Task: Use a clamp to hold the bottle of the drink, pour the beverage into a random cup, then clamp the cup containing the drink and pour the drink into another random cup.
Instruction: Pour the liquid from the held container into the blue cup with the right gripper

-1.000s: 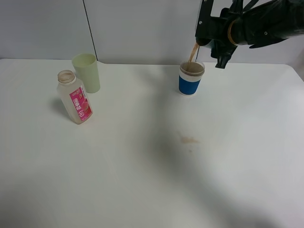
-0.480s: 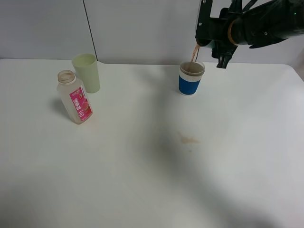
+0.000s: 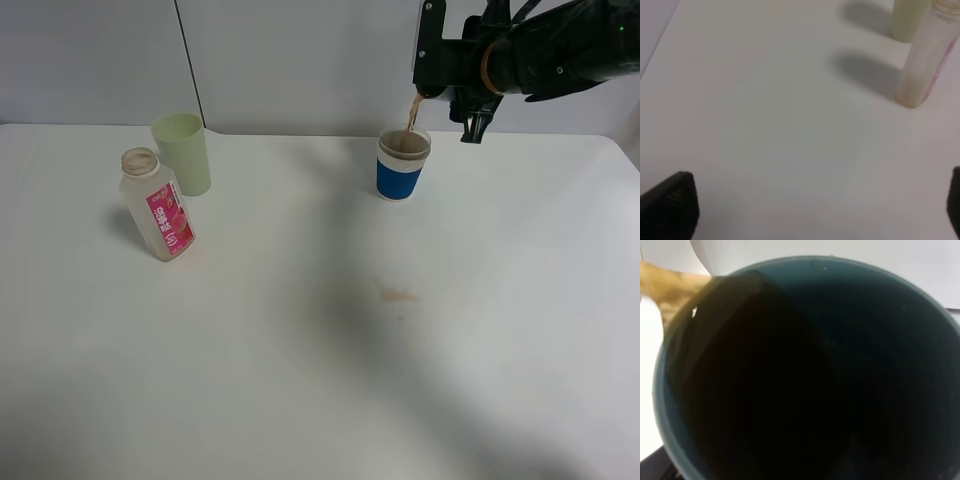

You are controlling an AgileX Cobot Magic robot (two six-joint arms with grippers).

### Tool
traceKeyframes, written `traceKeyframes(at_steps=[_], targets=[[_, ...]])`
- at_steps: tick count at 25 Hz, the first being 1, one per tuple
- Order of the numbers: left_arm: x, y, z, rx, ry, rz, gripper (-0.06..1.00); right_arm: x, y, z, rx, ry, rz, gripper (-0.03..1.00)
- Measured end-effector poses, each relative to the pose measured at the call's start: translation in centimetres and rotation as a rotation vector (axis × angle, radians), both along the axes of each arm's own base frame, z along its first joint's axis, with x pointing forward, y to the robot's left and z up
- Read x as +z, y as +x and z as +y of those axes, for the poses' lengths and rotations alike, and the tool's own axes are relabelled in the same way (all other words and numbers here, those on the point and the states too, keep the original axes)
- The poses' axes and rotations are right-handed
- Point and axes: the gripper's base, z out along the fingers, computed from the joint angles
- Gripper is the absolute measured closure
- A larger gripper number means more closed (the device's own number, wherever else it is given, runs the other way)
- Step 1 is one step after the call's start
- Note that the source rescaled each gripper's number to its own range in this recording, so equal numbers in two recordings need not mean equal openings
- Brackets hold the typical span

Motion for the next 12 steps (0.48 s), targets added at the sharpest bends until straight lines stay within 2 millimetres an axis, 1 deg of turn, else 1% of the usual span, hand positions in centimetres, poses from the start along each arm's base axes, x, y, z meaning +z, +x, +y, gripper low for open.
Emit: traceKeyframes(at_steps=[12], targets=[[0.0, 0.0, 0.0, 0.0, 0.0, 0.0, -0.06, 0.01, 0.01, -0.05, 0.002, -0.014, -0.002, 0.97]])
